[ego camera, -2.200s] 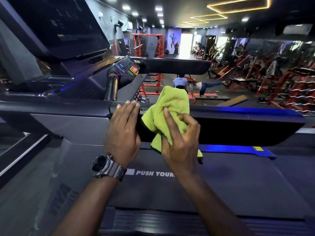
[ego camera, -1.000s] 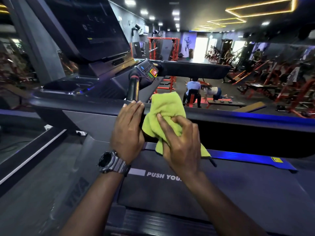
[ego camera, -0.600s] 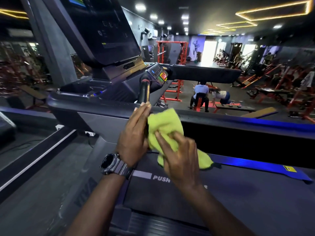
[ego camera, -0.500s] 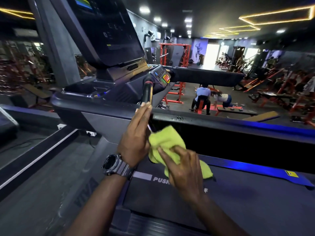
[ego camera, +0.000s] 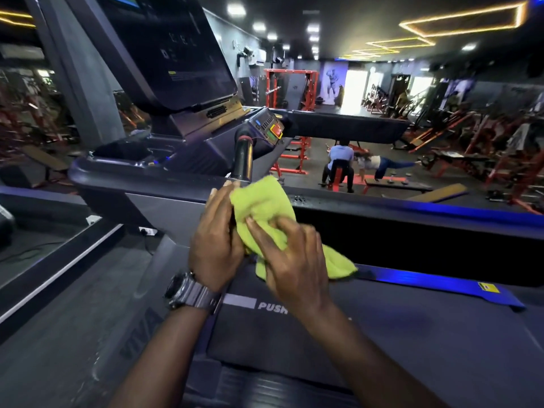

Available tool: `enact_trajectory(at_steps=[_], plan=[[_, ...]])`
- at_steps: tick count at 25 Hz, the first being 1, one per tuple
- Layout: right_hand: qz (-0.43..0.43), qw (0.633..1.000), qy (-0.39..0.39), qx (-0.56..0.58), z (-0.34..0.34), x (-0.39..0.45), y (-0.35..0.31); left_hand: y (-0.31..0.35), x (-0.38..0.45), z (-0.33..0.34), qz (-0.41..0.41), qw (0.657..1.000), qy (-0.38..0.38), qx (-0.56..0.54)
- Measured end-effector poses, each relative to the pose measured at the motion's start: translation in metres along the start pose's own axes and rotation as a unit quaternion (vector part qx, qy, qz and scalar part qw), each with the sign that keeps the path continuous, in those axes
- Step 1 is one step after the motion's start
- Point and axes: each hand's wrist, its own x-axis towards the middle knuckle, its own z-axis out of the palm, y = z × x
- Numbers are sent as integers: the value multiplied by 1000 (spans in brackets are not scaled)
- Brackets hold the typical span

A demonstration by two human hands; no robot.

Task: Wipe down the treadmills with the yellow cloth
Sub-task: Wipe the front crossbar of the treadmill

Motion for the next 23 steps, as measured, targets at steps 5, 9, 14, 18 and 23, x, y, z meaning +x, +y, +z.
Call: enact_trajectory(at_steps=[5, 9, 14, 18, 23], plan=[[15, 1000, 20, 1, -15, -14, 22, 15, 0, 10, -1, 998, 54, 27], [-21, 1000, -4, -2, -16, -31, 21, 20, 2, 14, -10, 997, 72, 27], [57, 997, 38, 25, -23, -6, 35, 15, 4, 18, 12, 996, 73, 44], [-77, 997, -20, -15, -37, -34, 55, 31, 5, 28, 16, 997, 62, 46], [66, 996, 67, 2, -37, -28, 55, 29, 5, 31, 7, 996, 83, 36]])
